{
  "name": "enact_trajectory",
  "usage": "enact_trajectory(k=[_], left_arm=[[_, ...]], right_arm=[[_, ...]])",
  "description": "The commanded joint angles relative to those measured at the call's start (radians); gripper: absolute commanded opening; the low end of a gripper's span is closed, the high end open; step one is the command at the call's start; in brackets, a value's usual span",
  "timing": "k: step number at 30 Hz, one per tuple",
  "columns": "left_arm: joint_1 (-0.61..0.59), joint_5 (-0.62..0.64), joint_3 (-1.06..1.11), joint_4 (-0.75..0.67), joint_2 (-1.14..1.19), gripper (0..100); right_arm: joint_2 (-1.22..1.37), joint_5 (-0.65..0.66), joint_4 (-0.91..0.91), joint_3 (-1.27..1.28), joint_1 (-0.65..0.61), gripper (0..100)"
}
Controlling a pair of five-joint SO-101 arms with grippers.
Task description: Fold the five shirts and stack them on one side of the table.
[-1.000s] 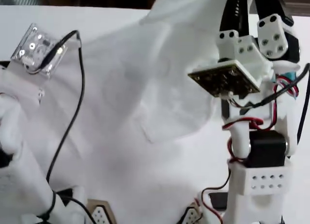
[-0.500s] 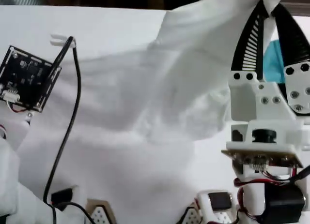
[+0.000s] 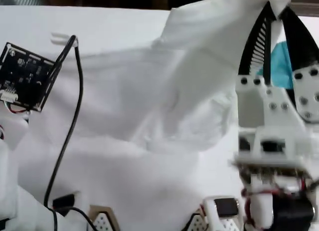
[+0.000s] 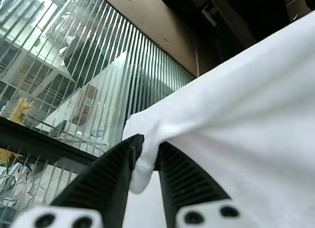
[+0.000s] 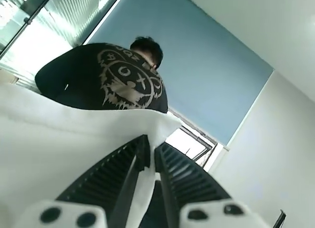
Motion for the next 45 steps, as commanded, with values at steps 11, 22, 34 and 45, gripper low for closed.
enact_trajectory(k=[11,22,34,45], left_arm=[[-0.06,0.006,0.064,0.057,-0.17,3],[-0.055,0.005,0.199,-0.066,-0.044,3],[0.072,0.005,0.223,-0.16,0.384,3],[0.071,0.008,0.214,-0.391,0.718,3]], right_arm=[[-0.325,-0.077,0.208,-0.008,-0.004,2.1],[0.039,-0.077,0.076,-0.002,-0.004,2.1],[0.615,-0.074,0.021,-0.002,-0.024,2.1],[0.928,-0.071,-0.193,-0.057,-0.018,2.1]])
